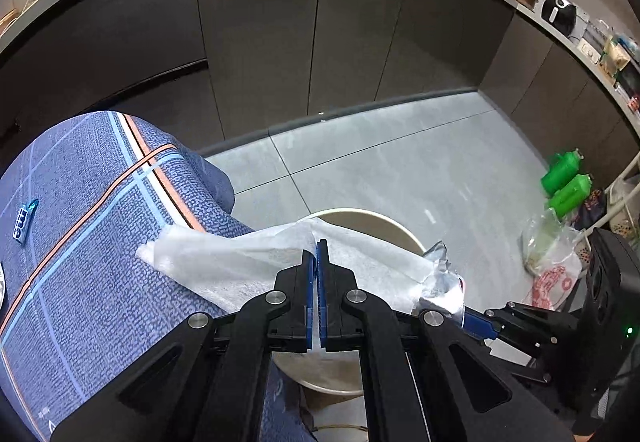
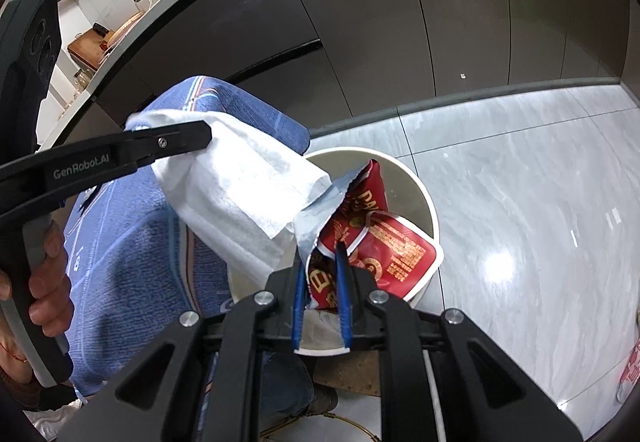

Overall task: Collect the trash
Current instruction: 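Open both tools to drop the sheet and chip bag into the bin, then move both tools back over the table toward the foil pack and Mentos roll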

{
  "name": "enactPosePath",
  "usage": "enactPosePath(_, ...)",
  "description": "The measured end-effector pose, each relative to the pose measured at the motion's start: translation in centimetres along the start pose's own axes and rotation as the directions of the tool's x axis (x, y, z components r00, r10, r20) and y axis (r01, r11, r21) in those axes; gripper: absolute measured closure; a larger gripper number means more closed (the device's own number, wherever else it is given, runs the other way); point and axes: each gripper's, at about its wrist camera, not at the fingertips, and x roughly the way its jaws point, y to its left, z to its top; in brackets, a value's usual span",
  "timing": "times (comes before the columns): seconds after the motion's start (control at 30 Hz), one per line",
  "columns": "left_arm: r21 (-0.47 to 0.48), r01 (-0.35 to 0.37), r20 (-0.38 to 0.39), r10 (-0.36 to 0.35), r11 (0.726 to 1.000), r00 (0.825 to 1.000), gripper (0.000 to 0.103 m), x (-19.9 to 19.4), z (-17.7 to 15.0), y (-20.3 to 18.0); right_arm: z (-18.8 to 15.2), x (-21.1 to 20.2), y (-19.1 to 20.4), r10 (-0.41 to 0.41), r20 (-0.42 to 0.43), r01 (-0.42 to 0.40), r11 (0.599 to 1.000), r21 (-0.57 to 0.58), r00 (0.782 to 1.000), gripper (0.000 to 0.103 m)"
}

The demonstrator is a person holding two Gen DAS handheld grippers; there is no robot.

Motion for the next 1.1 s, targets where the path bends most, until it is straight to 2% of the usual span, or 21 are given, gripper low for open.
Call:
enactPosePath(0.07,-0.008,-0.003,-0.001,0.003,1.000,1.000,0.098,0.3,0.1,0.2,-0.1,0.6,-0.1,-0.003,-0.015,0.003,1.000,0.000,1.000,0.085)
enactPosePath(0.13,-0.023,-0.017,0.015,0.017,1.000,1.000,0.075,0.3,0.3,0.5,-0.2,1.3,0.1,-0.014,-0.036,0.013,1.000,-0.019,0.999,0.064)
enactPosePath(0.17,-0.034,-0.023,0.031,0.024,0.999,0.999,0.053,0.0,0.4,0.6,-0.3,1.5,0.2,-0.025,-0.036,0.024,0.999,-0.028,0.999,0.041)
enactPosePath(0.2,-0.048,-0.031,0.056,0.034,0.998,0.998,0.038,-0.4,0.5,0.8,-0.4,1.5,0.3,-0.041,-0.031,0.040,0.998,-0.041,0.999,0.032)
enactPosePath(0.33,-0.081,-0.034,0.106,0.042,0.996,0.993,0.030,-1.8,0.8,1.5,-0.6,1.5,0.6,-0.058,-0.026,0.056,0.996,-0.074,0.998,0.027)
enactPosePath(0.47,-0.123,-0.060,0.139,0.077,0.991,0.987,0.010,-2.8,0.7,2.3,-0.5,0.9,0.4,-0.076,-0.008,0.075,0.994,-0.074,0.997,0.016)
enactPosePath(0.6,-0.156,-0.059,0.150,0.082,0.986,0.985,0.009,-4.0,0.4,3.5,-0.3,0.4,0.2,-0.084,0.009,0.084,0.994,-0.070,0.996,0.008)
enactPosePath(1.1,-0.186,-0.064,0.163,0.095,0.980,0.982,0.009,-7.1,-0.9,4.8,-0.3,-1.1,2.8,-0.062,0.028,0.065,0.992,-0.109,0.998,0.006)
